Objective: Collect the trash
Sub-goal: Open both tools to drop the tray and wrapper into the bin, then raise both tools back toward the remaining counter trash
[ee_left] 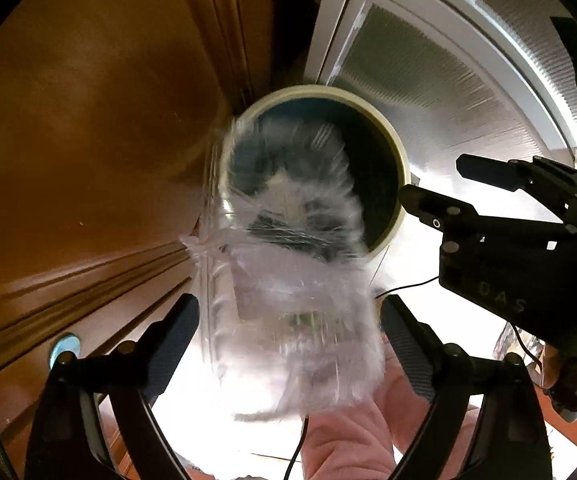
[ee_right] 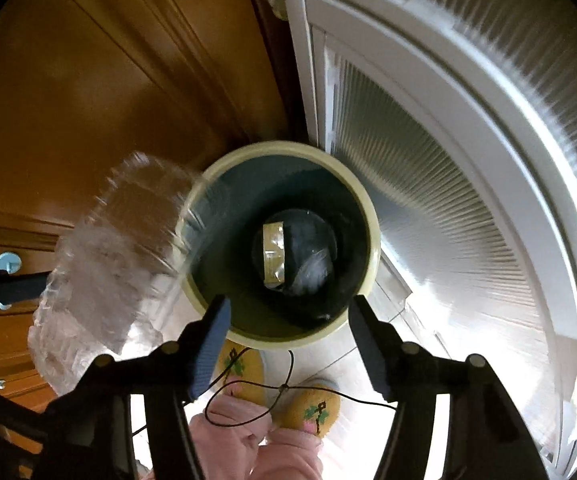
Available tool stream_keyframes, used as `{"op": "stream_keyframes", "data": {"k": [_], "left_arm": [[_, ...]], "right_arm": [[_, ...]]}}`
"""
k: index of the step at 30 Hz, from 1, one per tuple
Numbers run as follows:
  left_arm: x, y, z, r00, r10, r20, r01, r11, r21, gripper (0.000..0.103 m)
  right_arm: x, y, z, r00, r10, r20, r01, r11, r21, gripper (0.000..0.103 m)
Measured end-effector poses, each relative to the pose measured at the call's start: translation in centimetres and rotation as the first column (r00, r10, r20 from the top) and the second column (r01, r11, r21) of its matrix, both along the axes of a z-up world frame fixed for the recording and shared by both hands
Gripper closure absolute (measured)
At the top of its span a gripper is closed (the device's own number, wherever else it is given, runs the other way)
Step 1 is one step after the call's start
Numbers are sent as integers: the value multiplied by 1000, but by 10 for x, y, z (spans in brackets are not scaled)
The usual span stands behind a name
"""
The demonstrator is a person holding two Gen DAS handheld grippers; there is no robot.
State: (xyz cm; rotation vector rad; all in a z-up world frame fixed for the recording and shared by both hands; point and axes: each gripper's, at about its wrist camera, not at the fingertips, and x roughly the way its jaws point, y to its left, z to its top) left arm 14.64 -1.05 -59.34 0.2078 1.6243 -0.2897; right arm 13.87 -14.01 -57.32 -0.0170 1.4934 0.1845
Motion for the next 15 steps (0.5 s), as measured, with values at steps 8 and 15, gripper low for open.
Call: {"op": "stream_keyframes", "data": {"k": [8,15], "left_arm": [[8,-8,25,998,-30,52,30,1000,-3,1],[11,-13,47,997,-34,71,34,999,8,1]], "right_arm": [[0,-8,18,1000,-18,17,18,1000,13,41],[-8,-18,34,999,-45,19,45,999,22,41]]}}
